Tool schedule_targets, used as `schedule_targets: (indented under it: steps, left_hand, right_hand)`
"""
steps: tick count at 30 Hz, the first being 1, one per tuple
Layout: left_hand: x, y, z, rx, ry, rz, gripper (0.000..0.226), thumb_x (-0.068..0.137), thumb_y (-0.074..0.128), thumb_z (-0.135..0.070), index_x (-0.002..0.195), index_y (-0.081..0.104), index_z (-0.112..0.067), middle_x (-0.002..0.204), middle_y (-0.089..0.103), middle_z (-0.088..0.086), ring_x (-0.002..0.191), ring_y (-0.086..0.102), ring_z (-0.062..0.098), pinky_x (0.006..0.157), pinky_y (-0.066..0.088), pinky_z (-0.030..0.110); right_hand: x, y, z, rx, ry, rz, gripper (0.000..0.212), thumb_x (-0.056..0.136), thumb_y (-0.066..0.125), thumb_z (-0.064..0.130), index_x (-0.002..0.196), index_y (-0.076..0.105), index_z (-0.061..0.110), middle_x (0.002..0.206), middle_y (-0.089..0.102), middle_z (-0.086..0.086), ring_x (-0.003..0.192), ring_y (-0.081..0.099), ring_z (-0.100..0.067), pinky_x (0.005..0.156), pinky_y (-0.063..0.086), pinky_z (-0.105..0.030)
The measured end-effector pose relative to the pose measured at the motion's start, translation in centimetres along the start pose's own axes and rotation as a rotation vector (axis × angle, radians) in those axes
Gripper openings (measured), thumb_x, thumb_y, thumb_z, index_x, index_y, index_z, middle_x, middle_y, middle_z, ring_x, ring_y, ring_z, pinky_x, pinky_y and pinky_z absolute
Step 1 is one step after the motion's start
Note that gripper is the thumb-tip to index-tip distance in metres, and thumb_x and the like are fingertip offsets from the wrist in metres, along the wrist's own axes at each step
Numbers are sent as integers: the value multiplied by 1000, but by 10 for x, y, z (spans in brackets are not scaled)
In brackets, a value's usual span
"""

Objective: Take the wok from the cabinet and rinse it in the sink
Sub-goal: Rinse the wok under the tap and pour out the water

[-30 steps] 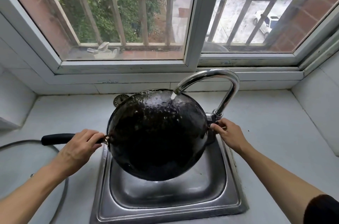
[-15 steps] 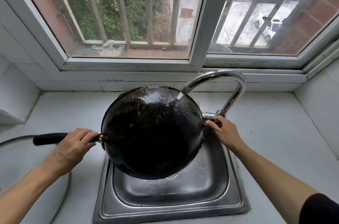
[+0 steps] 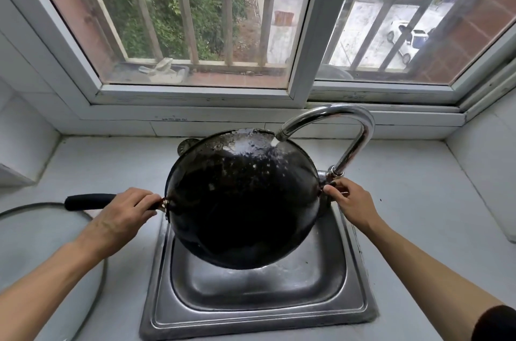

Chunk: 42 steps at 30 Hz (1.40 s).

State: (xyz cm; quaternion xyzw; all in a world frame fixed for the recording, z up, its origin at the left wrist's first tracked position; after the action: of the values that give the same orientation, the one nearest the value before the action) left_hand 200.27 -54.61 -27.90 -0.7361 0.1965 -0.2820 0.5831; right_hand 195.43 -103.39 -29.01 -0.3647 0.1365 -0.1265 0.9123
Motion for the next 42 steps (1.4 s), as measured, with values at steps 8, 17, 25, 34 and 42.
schedule_targets:
  steps: [8, 17, 25, 34, 42]
  left_hand:
    - [41, -1, -27, 12, 128, -29, 31, 91, 48, -28, 108, 60, -6, 96, 59, 8, 83, 54, 27, 72, 48, 39]
    - [71, 6, -46, 17, 199, -1, 33, 92, 47, -30, 112, 60, -6, 100, 60, 8, 86, 54, 26, 77, 47, 37]
    - [85, -1, -57, 17, 238, -20, 36, 94, 43, -32, 109, 61, -5, 99, 60, 9, 85, 54, 26, 77, 48, 37]
    - [54, -1, -54, 44, 232, 1, 43, 99, 35, -39, 113, 57, -5, 99, 60, 9, 84, 56, 28, 70, 48, 39]
    - [19, -3, -44, 104, 216, -16, 32, 92, 47, -32, 108, 56, -6, 97, 60, 11, 81, 55, 30, 65, 45, 40]
  right_hand:
    - [-14, -32, -23, 116, 55, -51, 55, 65, 59, 80, 87, 68, 30, 81, 72, 9, 82, 67, -5, 74, 53, -28]
    - [-28, -56, -42, 128, 61, -112, 54, 68, 59, 75, 88, 67, 26, 81, 72, 8, 83, 67, -8, 68, 48, -25]
    - [-28, -59, -56, 126, 71, -124, 14, 87, 67, 40, 88, 65, 27, 83, 72, 4, 83, 66, -14, 70, 48, -29]
    - [-37, -51, -40, 124, -102, -1, 22, 80, 66, 47, 82, 61, 25, 73, 64, 6, 67, 55, -8, 62, 43, -17]
    - [-43, -35, -18, 70, -330, 100, 37, 78, 62, 64, 82, 62, 27, 89, 60, 7, 85, 59, -14, 72, 45, -17]
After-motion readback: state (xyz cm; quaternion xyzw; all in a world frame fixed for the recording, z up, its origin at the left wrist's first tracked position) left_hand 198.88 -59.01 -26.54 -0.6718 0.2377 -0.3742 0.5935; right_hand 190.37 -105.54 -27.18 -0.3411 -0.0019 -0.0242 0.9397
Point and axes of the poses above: each hand's wrist, its own x-axis towards the middle knuckle, its own y-axis out of the palm, z = x × y, the point moved 8 cm from there along x, towards the middle knuckle
